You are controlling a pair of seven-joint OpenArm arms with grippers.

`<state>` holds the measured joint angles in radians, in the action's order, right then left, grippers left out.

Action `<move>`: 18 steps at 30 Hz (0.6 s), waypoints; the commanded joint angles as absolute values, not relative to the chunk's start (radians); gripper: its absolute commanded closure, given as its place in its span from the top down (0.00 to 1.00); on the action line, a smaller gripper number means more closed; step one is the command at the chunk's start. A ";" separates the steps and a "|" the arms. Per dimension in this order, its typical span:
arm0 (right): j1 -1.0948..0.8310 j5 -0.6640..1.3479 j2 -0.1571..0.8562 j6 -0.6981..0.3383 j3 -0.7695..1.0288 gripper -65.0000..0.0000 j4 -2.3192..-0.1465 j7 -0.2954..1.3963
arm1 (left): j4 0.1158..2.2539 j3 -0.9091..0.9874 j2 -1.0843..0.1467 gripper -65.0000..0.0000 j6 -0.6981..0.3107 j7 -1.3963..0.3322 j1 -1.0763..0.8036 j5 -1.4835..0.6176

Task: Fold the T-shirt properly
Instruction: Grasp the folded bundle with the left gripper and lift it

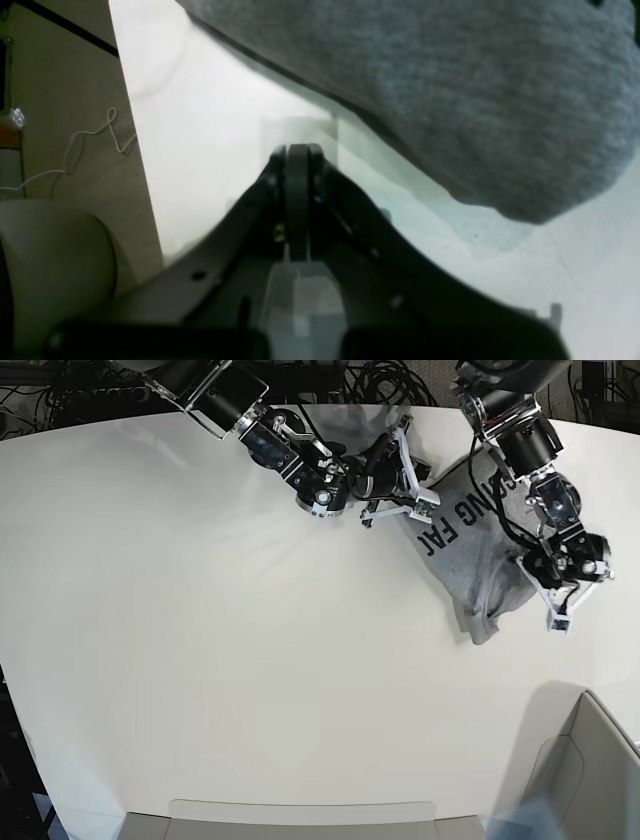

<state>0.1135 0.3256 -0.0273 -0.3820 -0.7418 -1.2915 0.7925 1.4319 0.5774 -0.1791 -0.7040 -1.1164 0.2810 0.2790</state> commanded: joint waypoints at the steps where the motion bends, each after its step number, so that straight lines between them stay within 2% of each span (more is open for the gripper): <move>1: 0.104 0.291 -0.022 -0.374 -0.737 0.00 -1.305 0.802 | 1.488 0.616 -0.197 0.00 -0.698 -1.101 0.312 0.289; 7: 0.053 0.292 0.021 -0.369 -0.722 0.00 -1.411 0.736 | 1.748 0.651 -0.165 0.00 -0.698 -1.106 0.265 0.283; 13: -0.035 0.294 0.041 -0.367 -0.441 0.00 -1.555 0.743 | 1.979 0.547 -0.024 0.00 -0.698 -1.015 0.019 0.285; 18: -0.094 0.289 0.045 -0.367 -0.223 0.00 -1.633 0.760 | 2.031 0.524 0.125 0.00 -0.698 -0.842 -0.133 0.286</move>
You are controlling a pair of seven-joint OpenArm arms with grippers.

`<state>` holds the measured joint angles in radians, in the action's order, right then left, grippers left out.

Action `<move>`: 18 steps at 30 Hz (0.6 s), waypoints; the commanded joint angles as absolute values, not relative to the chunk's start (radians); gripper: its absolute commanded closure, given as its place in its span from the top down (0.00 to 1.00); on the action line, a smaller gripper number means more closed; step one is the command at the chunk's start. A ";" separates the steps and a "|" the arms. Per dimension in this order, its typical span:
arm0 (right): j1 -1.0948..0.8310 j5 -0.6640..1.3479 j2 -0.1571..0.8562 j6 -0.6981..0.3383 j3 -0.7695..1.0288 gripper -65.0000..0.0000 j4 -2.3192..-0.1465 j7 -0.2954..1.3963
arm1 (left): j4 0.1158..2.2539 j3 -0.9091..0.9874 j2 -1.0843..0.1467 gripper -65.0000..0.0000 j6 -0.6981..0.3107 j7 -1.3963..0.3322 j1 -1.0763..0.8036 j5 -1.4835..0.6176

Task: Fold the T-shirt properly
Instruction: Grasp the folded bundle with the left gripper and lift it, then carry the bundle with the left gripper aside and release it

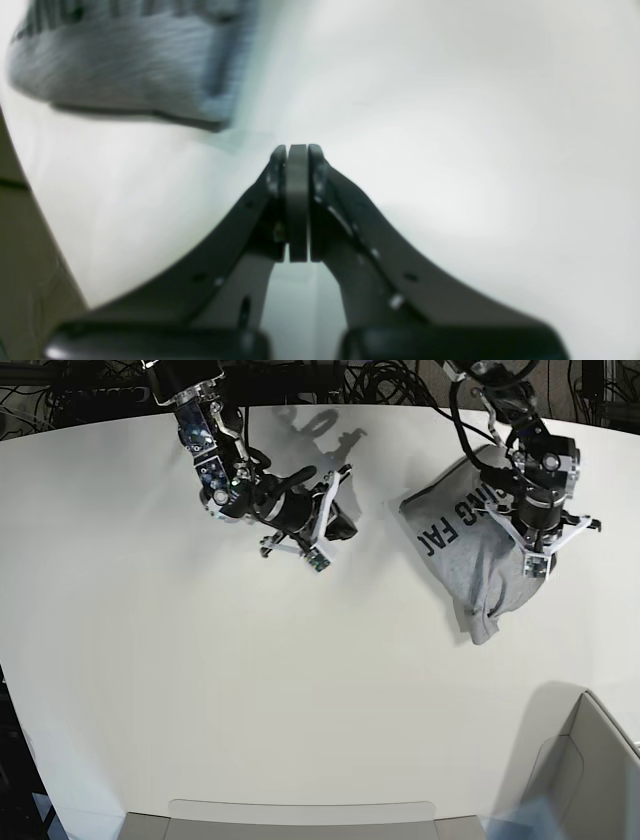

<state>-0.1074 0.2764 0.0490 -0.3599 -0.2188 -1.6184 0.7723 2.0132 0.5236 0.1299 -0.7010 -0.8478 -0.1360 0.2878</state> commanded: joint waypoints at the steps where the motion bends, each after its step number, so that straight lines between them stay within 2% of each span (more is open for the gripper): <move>1: -0.102 0.289 0.048 -0.367 -0.186 0.00 -1.644 0.779 | 2.031 0.527 0.142 0.00 -0.698 -0.806 -0.151 0.286; 10: -0.160 0.289 0.110 -0.371 -0.045 0.00 -1.658 0.828 | 2.028 0.515 0.147 0.00 -0.698 -0.786 -0.182 0.282; 18: -0.174 0.289 0.107 -0.371 -0.045 0.00 -1.658 0.828 | 1.902 0.292 0.124 0.00 -0.698 -0.773 -0.257 0.305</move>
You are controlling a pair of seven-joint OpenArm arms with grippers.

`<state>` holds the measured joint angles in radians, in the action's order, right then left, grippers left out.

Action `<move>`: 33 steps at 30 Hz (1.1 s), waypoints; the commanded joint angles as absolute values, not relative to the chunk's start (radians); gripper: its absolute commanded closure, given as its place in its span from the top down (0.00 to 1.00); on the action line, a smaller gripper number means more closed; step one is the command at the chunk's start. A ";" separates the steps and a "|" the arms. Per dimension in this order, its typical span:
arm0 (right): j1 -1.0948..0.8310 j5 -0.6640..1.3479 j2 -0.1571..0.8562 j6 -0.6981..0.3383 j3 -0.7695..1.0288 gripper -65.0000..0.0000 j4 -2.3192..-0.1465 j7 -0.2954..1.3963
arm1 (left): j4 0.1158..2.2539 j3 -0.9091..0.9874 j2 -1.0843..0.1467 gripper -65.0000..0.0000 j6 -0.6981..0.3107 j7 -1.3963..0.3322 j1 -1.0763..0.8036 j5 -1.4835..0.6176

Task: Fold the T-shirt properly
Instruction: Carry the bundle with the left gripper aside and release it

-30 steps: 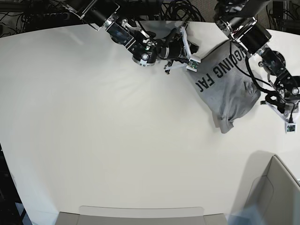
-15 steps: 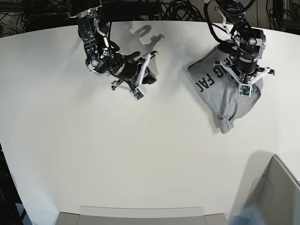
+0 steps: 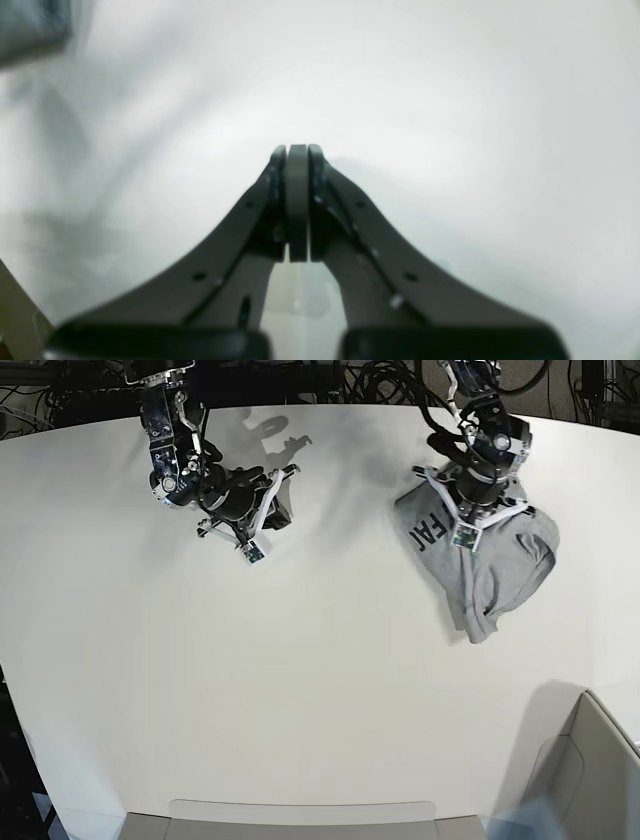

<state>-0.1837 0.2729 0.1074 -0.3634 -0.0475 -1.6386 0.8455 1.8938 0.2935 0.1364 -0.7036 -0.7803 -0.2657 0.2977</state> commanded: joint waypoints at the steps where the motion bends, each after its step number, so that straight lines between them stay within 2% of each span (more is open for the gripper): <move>1: -0.174 0.289 0.105 -0.371 -0.045 0.00 -1.658 0.828 | 1.862 0.283 0.108 0.00 -0.698 -0.773 -0.254 0.320; 4: -0.174 0.289 0.104 -0.371 -0.045 0.00 -1.658 0.828 | 1.675 0.274 0.038 0.00 -0.698 -0.759 -0.214 0.364; 10: -0.174 0.289 0.104 -0.369 -0.045 0.00 -1.658 0.829 | 1.339 0.283 -0.127 0.00 -0.698 -0.561 -0.136 0.420; 16: -0.174 0.292 0.102 -0.369 -0.045 0.00 -1.659 0.829 | 1.130 0.283 -0.298 0.00 -0.698 -0.443 -0.093 0.423; 26: -0.168 0.292 0.090 -0.369 -0.050 0.00 -1.707 0.835 | 1.113 0.283 -0.460 0.00 -0.698 -0.354 -0.096 0.423; 30: -0.168 0.292 0.088 -0.369 -0.050 0.00 -1.728 0.835 | 1.168 0.355 -0.461 0.00 -0.698 -0.355 -0.088 0.420; 33: -0.166 0.292 0.088 -0.369 -0.050 0.00 -1.730 0.835 | 1.285 0.437 -0.386 0.00 -0.698 -0.352 -0.088 0.420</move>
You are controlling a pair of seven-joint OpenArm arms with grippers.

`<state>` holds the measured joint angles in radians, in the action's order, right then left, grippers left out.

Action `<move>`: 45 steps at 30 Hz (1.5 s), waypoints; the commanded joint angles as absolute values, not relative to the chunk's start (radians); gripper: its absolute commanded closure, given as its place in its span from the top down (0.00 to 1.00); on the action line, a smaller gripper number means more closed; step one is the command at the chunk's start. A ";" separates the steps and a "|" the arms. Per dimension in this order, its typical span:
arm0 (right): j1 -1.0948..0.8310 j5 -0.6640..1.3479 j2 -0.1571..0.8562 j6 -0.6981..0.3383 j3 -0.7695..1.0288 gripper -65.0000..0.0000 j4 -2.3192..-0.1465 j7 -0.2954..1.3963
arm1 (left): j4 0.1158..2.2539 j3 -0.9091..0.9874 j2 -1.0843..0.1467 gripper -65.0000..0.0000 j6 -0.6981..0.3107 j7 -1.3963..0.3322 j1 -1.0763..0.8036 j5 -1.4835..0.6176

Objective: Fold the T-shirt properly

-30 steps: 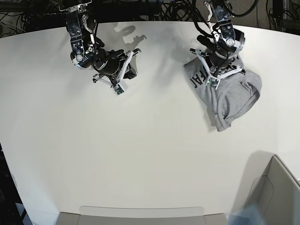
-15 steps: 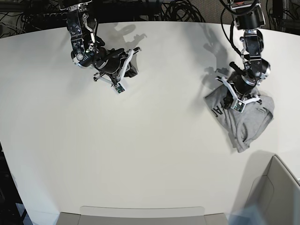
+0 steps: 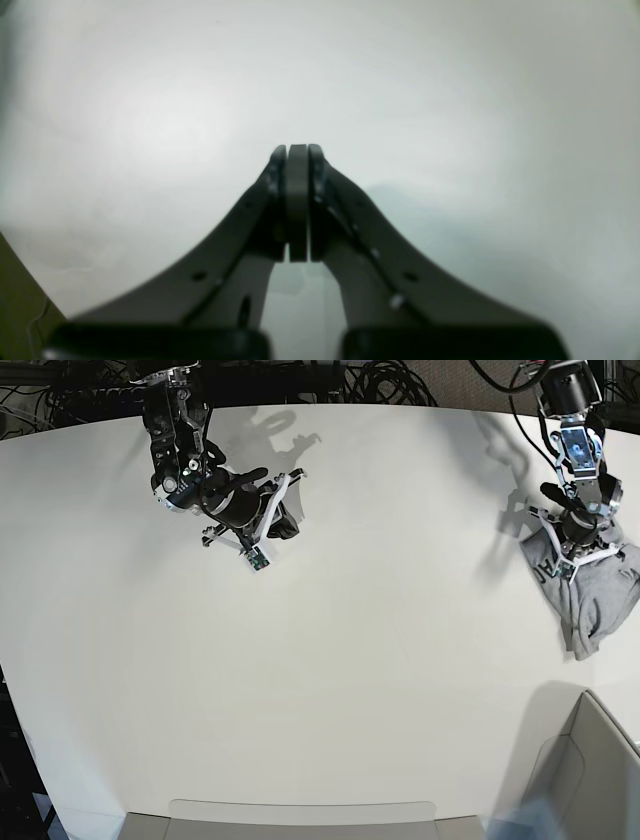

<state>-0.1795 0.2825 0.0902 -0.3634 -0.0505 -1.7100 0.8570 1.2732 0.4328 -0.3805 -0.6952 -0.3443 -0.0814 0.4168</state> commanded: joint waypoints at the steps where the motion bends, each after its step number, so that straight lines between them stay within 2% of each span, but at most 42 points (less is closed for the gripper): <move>1: -0.166 0.292 0.090 -0.369 -0.048 0.00 -1.730 0.835 | 1.331 0.463 -0.363 0.00 -0.698 -0.352 -0.087 0.420; 8: -0.174 0.292 0.094 -0.369 -0.047 0.00 -1.730 0.829 | 1.724 0.619 -0.163 0.00 -0.698 -0.346 -0.087 0.421; 12: -0.186 0.289 0.099 -0.369 -0.045 0.00 -1.733 0.828 | 1.870 0.737 -0.056 0.00 -0.698 -0.346 -0.044 0.420; 17: -0.208 0.288 0.122 -0.369 -0.045 0.00 -1.770 0.828 | 1.813 0.972 -0.019 0.00 -0.698 -0.357 0.120 0.424; 23: -0.242 0.288 0.142 -0.369 -0.044 0.00 -1.802 0.826 | 1.793 1.222 0.018 0.00 -0.698 -0.341 0.186 0.421; 31: -0.409 0.288 0.177 -0.372 0.024 0.00 -1.963 0.671 | 1.828 1.247 0.150 0.00 -0.698 -0.162 0.018 0.415; 40: -0.613 0.286 0.211 -0.371 0.062 0.00 -2.052 0.641 | 1.893 1.244 0.150 0.00 -0.698 -0.317 -0.213 0.191; 45: -0.713 0.286 0.211 -0.371 0.065 0.00 -2.052 0.641 | 1.893 1.244 0.150 0.00 -0.698 -0.340 -0.286 0.177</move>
<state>-0.7033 0.2741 0.2050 -0.3668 0.0616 -2.0350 0.6605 1.8725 1.2434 0.1463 -0.7044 -0.3660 -0.2794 0.1925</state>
